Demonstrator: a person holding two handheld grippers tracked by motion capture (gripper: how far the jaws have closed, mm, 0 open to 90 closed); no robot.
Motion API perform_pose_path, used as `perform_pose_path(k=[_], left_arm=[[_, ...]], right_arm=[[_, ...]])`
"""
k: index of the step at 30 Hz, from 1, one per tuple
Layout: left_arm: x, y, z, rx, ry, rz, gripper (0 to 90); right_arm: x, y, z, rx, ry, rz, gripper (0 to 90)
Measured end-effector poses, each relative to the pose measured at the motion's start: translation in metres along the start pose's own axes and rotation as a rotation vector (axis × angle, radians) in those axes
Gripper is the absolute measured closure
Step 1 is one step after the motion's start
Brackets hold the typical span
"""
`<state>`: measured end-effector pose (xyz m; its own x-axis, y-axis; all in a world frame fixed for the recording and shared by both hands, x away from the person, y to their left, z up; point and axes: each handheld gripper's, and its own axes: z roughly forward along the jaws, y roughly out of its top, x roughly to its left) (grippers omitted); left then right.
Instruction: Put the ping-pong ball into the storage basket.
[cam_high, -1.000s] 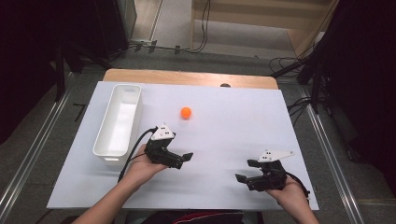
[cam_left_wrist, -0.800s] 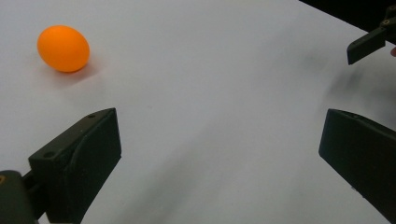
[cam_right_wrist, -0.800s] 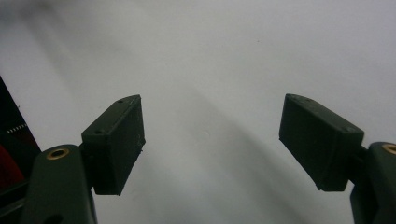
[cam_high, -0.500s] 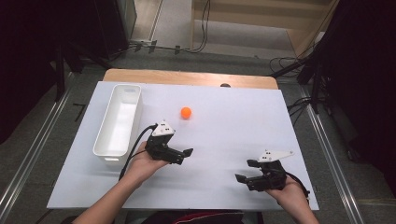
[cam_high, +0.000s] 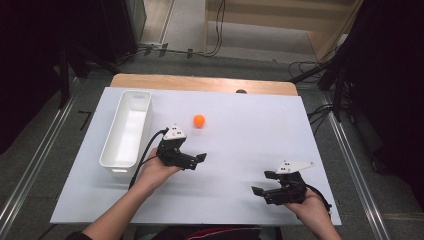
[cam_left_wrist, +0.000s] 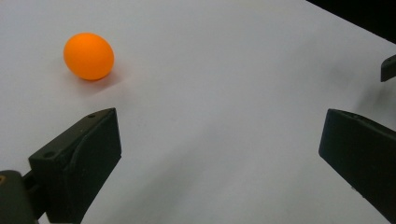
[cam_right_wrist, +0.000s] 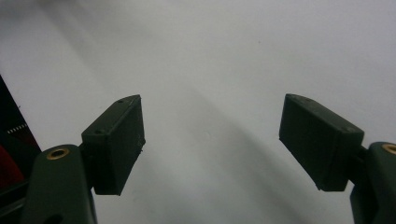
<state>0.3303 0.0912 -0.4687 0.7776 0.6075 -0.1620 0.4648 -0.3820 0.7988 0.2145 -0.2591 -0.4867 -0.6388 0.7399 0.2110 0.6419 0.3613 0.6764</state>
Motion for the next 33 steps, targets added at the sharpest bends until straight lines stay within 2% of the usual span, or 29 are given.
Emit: perform_pose_path(k=[14, 25, 33], left_arm=[[0.004, 0.008, 0.008, 0.005, 0.017, 0.003, 0.0], [0.010, 0.011, 0.014, 0.001, 0.031, -0.013, 0.0], [0.013, 0.021, 0.018, -0.026, 0.043, -0.020, 0.0]], right_arm=[[0.000, 0.000, 0.000, -0.001, 0.001, -0.004, 20.7], [0.000, 0.001, 0.000, 0.000, 0.002, -0.003, 20.7], [0.000, 0.001, 0.000, 0.001, 0.002, -0.004, 20.7]])
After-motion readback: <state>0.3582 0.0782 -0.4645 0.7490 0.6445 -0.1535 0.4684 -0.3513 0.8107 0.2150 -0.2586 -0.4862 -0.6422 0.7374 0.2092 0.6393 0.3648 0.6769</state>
